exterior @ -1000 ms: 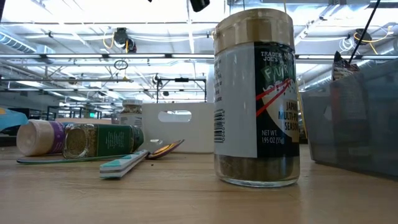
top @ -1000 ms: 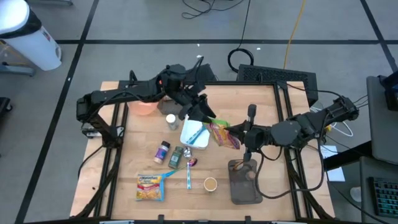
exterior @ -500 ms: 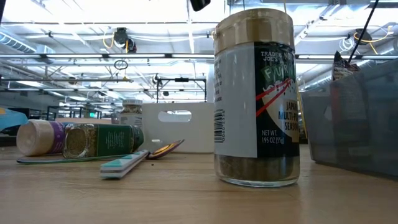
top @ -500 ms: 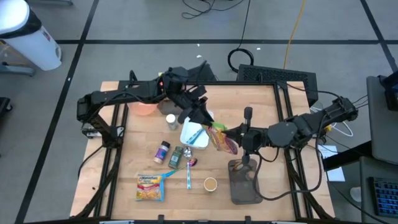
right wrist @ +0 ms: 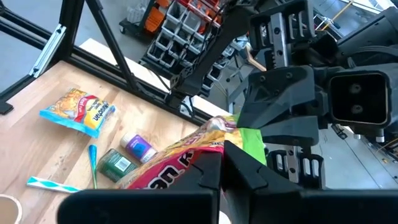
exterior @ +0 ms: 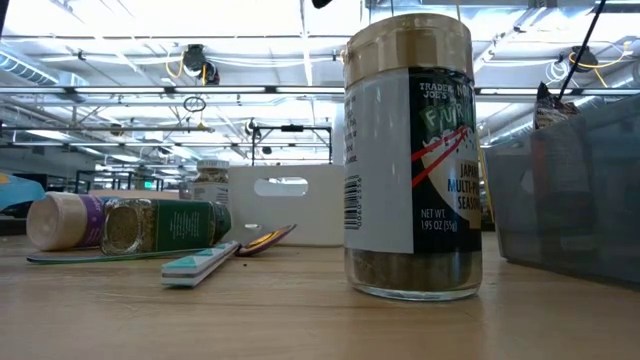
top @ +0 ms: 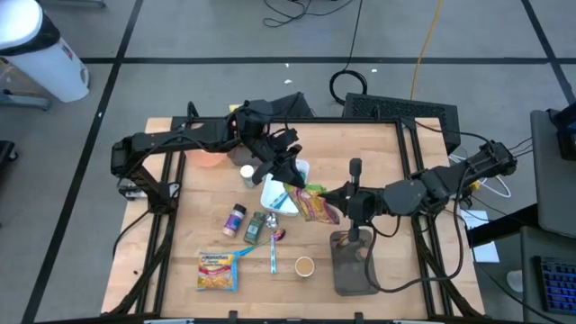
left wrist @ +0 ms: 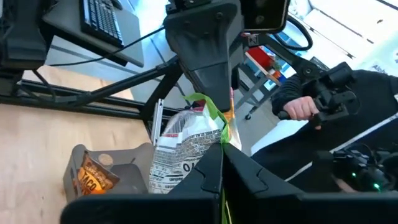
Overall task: Pick & Place Food Item
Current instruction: Put the green noodle pack into the top black bin
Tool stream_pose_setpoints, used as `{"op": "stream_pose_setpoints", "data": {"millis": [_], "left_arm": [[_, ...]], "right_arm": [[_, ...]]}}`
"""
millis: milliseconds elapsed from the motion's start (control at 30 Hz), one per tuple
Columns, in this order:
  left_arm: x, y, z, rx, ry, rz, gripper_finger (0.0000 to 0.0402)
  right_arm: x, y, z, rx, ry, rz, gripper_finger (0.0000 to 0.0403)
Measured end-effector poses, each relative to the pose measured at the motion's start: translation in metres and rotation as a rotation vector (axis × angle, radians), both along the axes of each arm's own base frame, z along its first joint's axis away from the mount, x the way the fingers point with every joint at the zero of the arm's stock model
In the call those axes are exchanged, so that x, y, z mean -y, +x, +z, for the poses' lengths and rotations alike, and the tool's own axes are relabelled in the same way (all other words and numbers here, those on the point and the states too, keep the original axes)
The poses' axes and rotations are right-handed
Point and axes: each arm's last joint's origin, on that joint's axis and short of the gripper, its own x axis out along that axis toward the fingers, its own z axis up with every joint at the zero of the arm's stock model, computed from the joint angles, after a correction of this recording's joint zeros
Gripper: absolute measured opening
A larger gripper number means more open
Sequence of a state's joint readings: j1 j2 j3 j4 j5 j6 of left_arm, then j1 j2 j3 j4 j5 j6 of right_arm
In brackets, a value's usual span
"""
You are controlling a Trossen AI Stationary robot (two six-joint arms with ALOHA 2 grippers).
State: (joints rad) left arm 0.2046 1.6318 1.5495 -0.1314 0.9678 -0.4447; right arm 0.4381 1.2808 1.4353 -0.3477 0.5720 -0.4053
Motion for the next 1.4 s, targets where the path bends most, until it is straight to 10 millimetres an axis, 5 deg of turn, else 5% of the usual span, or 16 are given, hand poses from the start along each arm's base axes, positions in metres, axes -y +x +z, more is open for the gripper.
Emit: {"op": "stream_pose_setpoints", "data": {"millis": [367,767,1133,1400], "left_arm": [[0.002,0.000,0.000,0.016,0.007,-0.032,0.0002],[-0.007,-0.006,0.004,0.025,-0.002,-0.056,0.0001],[-0.043,-0.055,0.035,0.078,0.043,0.050,0.0001],[-0.071,-0.091,0.018,-0.096,0.100,0.167,0.0000]], "right_arm": [[0.002,-0.003,0.003,0.019,0.068,-0.018,0.0007],[0.005,-0.009,0.008,0.056,0.154,-0.065,0.0137],[0.007,-0.010,0.008,0.068,0.146,-0.117,0.0180],[0.016,-0.007,0.008,0.080,0.166,-0.177,0.0174]]}}
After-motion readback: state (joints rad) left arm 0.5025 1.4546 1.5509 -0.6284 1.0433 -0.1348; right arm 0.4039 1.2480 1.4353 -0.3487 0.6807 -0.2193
